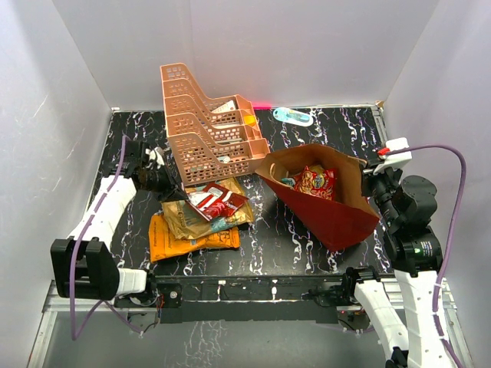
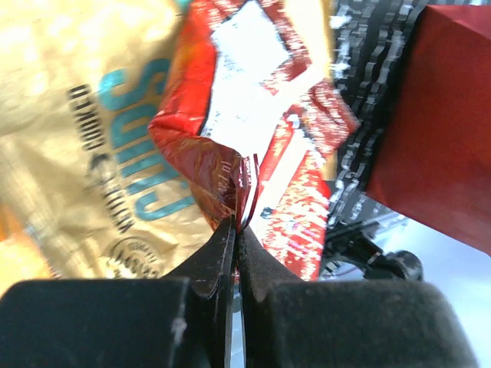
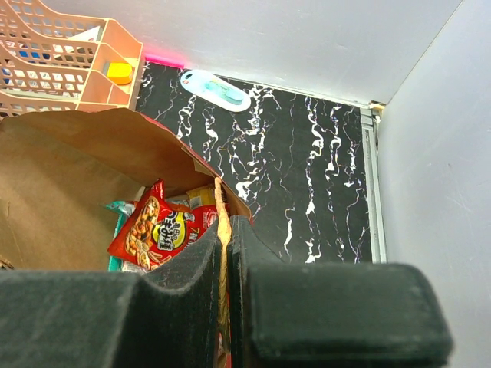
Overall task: Take the snacks out of the paper bag
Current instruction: Place the snack at the center of the board.
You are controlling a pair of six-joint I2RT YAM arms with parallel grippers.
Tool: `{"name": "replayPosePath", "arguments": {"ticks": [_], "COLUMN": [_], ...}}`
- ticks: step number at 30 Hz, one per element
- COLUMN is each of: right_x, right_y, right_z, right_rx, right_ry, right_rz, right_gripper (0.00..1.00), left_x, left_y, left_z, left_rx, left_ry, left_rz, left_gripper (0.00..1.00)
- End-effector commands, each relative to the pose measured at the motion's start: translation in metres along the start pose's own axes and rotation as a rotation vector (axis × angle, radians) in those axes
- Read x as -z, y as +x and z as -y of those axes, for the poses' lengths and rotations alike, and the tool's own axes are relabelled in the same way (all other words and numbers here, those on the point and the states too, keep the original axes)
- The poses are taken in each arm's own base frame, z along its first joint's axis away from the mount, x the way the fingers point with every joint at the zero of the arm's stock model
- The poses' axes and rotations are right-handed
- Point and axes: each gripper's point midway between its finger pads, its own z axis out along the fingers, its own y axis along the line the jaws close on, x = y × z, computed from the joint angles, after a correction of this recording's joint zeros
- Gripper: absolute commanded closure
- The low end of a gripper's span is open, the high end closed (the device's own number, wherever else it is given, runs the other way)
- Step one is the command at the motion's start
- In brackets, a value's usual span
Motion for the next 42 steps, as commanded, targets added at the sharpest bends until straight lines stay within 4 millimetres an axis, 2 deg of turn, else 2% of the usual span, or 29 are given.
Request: {"name": "replayPosePath", "arguments": {"ticks": [1,6,10,12,14,16,22,26,27,29,31,34,37,42], "right_x": [0.006,0.005,0.006,0.007,0.007,0.007,0.009,0.01,0.01,0.009,0.008,0.006,0.004,-0.008], "right_y": [-0.037,-0.036,-0.035,-0.036,-0.035,-0.035,-0.036,-0.037,-0.035,-0.035,-0.035,-0.038,-0.042,-0.048], "right_z": [0.009,0.007,0.008,0.009,0.009,0.008,0.008,0.007,0.007,0.004,0.002,0.007,0.025,0.051], "right_rx": [0.017,0.01,0.013,0.017,0.018,0.016,0.013,0.016,0.017,0.027,0.043,0.066,0.105,0.232], "right_ry": [0.037,0.024,0.032,0.034,0.034,0.031,0.029,0.027,0.024,0.007,-0.006,0.013,0.1,0.203], "right_rz": [0.114,0.114,0.111,0.111,0.11,0.11,0.112,0.112,0.108,0.107,0.106,0.107,0.088,0.026], "right_gripper": [0.92,0.92,0.92,0.92,0.92,0.92,0.92,0.92,0.92,0.92,0.92,0.92,0.92,0.92], "left_x": [0.01,0.011,0.022,0.029,0.033,0.032,0.015,0.024,0.029,0.041,0.052,0.068,0.077,0.081], "left_y": [0.01,0.008,0.004,0.001,-0.002,-0.004,-0.001,-0.007,-0.012,-0.024,-0.032,-0.038,-0.035,-0.029], "left_z": [-0.042,-0.068,-0.093,-0.104,-0.107,-0.107,-0.114,-0.12,-0.116,-0.095,-0.066,-0.02,0.014,0.045], "left_rx": [-0.022,-0.008,0.012,0.02,0.029,0.032,0.061,0.089,0.083,0.058,0.016,-0.039,-0.077,-0.127], "left_ry": [-0.194,-0.326,-0.462,-0.529,-0.548,-0.545,-0.535,-0.583,-0.572,-0.498,-0.369,-0.16,0.0,0.14], "left_rz": [-0.029,-0.023,0.037,0.082,0.106,0.115,0.065,0.126,0.164,0.249,0.321,0.402,0.414,0.389], "left_gripper": [1.0,1.0,1.0,0.91,0.86,0.86,0.88,0.82,0.76,0.58,0.46,0.34,0.29,0.25]}}
